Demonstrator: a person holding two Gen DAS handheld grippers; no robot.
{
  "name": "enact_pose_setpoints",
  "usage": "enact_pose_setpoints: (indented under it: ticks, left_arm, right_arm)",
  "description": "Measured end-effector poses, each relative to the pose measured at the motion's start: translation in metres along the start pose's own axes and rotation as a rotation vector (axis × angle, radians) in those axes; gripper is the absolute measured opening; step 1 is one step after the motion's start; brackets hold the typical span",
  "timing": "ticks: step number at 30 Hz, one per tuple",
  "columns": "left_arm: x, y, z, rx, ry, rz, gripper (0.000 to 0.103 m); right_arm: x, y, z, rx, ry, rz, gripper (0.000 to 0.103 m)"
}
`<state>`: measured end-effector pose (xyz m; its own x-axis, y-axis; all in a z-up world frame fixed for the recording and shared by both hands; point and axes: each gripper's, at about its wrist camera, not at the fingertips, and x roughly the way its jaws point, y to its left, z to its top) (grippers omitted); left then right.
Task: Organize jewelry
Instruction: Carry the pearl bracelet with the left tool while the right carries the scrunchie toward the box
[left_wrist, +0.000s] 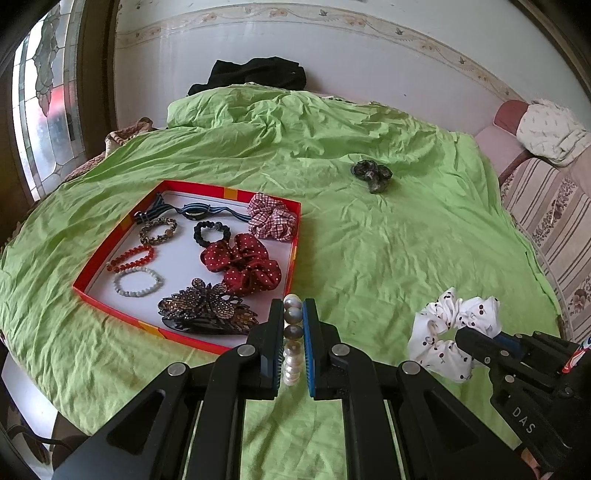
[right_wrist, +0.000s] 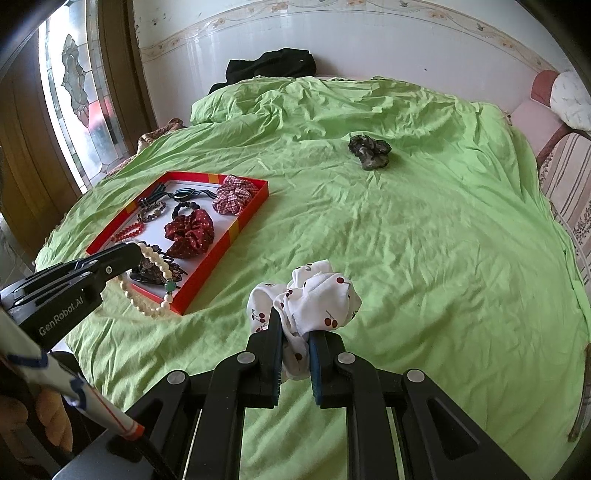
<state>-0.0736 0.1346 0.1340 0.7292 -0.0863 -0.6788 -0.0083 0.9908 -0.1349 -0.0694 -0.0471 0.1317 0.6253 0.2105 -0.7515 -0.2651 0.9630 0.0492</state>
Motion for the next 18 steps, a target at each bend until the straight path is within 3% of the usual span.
enact_pose_setpoints:
  ticks: [11,18]
  left_arm:
    - [-0.002,0.01,0.003,-0.021,-0.006,0.005,0.009]
    - [-0.013,0.036,0.016,-0.069,-0.037,-0.011,0.009]
  right_arm:
    - [0.005,0.004,0.002,0.002,0.005,0.001,0.014]
    - [0.005,0.004,0.002,0.001,0.006,0.002,0.014]
